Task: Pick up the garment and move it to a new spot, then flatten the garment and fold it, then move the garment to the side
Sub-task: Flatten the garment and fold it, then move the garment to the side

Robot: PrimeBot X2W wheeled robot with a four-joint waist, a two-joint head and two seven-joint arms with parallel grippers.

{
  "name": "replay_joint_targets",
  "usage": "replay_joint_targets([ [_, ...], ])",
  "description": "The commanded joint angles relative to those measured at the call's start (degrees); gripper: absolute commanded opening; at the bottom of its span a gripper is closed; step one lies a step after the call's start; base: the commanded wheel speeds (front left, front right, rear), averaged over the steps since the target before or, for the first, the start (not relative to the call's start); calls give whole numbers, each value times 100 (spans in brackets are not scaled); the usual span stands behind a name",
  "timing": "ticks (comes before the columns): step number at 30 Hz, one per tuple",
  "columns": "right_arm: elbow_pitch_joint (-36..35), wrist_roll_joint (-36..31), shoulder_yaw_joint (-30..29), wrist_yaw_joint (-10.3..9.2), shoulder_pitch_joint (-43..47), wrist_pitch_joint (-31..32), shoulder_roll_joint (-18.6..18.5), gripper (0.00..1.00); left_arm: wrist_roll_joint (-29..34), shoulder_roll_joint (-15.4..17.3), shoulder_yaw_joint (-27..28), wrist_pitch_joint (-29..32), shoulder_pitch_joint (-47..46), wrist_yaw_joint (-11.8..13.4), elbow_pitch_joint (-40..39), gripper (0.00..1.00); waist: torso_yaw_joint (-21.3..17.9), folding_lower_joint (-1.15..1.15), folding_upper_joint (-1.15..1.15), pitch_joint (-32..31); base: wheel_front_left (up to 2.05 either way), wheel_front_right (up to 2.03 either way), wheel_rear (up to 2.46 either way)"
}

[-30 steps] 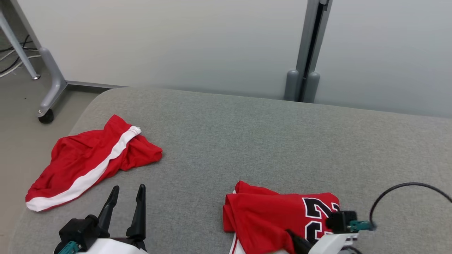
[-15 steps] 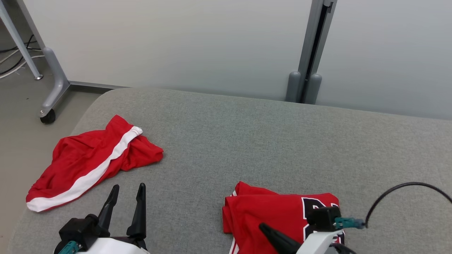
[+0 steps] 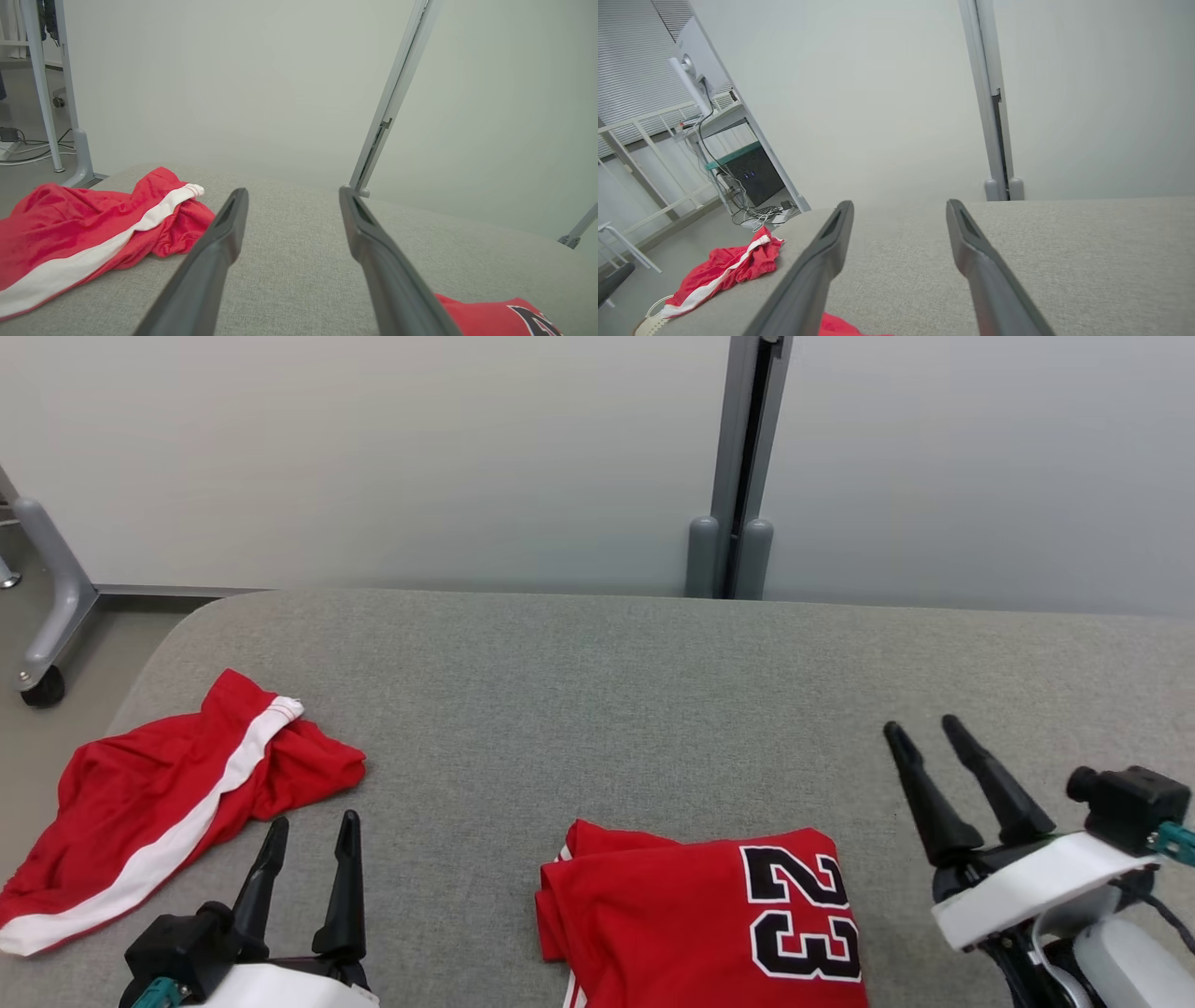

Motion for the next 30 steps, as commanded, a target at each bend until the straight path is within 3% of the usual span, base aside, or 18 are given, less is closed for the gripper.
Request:
replay_joint_targets([
  [1, -14, -161, -249, 4, 155, -123, 32, 100, 57, 10, 58, -13, 77, 20, -31, 100, -76, 0, 0, 14, 0, 0, 0],
  [7, 63, -965, -1346, 5, 725, -347, 379, 100, 225, -80, 208, -14, 136, -18, -158, 100, -187, 0, 0, 26, 0, 0, 0],
  [12, -17, -1575, -1874, 5, 1038, -400, 665, 100, 492, -152, 373, -14, 207, -1, -244, 100, -281, 0, 0, 44, 0, 0, 0],
  [17, -69, -1947, -1959, 4, 1102, -413, 809, 100, 778, -246, 503, -15, 221, -52, -270, 100, -319, 0, 0, 69, 0, 0, 0],
  [30, -122, -2017, -1857, 5, 1090, -178, 861, 100, 1095, -471, 693, -15, 186, -263, -198, 100, -265, 0, 0, 85, 0, 0, 0],
])
